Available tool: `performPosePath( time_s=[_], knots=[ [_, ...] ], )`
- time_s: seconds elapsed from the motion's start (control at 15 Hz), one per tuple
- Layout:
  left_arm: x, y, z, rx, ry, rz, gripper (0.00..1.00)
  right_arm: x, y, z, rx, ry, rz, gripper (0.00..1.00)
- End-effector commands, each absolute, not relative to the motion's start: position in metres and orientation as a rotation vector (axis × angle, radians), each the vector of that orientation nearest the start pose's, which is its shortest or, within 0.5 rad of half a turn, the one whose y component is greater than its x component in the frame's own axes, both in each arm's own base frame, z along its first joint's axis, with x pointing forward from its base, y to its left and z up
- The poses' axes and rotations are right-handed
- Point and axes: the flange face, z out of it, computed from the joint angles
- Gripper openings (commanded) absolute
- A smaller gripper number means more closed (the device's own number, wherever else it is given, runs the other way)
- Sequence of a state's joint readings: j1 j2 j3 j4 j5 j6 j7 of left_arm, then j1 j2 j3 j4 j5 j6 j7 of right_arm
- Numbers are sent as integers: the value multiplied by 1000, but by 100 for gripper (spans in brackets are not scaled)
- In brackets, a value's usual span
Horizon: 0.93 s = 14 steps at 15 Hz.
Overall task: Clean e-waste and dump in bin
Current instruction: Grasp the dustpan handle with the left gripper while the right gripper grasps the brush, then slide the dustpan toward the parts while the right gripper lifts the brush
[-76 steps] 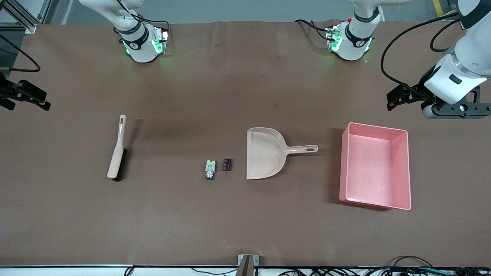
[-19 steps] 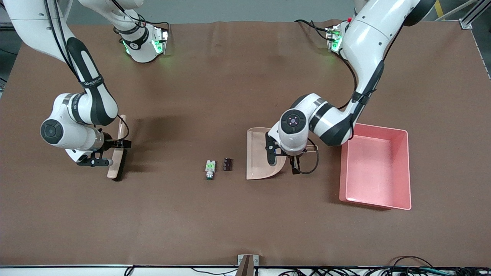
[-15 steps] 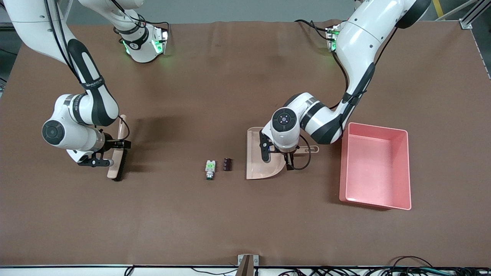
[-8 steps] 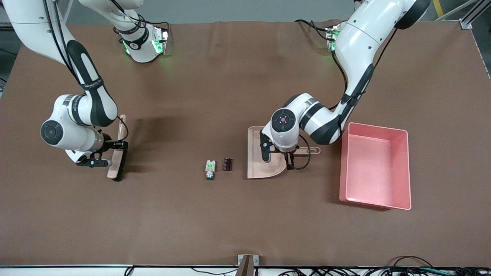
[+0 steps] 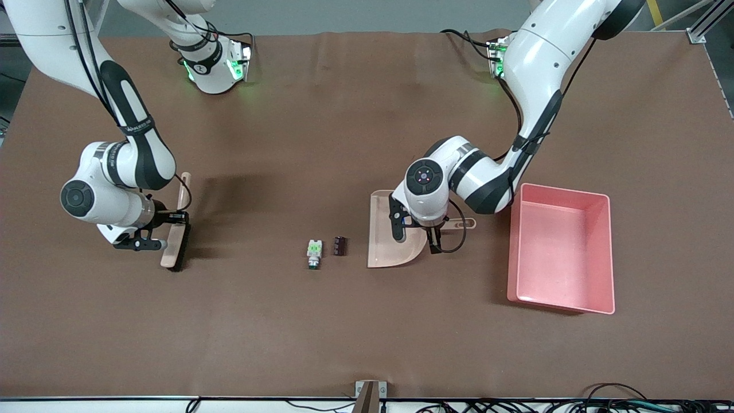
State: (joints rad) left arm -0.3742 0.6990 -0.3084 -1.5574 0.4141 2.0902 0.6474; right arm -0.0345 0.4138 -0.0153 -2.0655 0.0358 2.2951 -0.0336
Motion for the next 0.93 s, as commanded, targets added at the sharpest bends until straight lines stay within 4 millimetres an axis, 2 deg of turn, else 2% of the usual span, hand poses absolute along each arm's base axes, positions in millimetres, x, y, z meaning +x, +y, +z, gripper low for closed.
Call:
performPosePath(
  time_s=[0.0, 0.27, 0.33, 0.47, 0.67, 0.87],
  knots=[
    [544, -405, 249, -2136, 2062, 236, 100, 573, -22, 228, -3100, 33, 294, 17],
    [519, -393, 240, -2105, 2088, 223, 100, 585, 17, 254, -3085, -41, 376, 7],
    [516, -389, 241, -2081, 2094, 205, 100, 586, 22, 259, -3085, -52, 373, 6],
    [523, -378, 242, -2081, 2082, 205, 100, 586, 43, 270, -3082, -105, 343, 3],
    [525, -377, 242, -2067, 2087, 203, 100, 584, 76, 285, -3049, -126, 306, 1],
    [530, -370, 243, -2070, 2080, 202, 100, 583, 99, 298, -3013, -129, 244, 1]
  ],
)
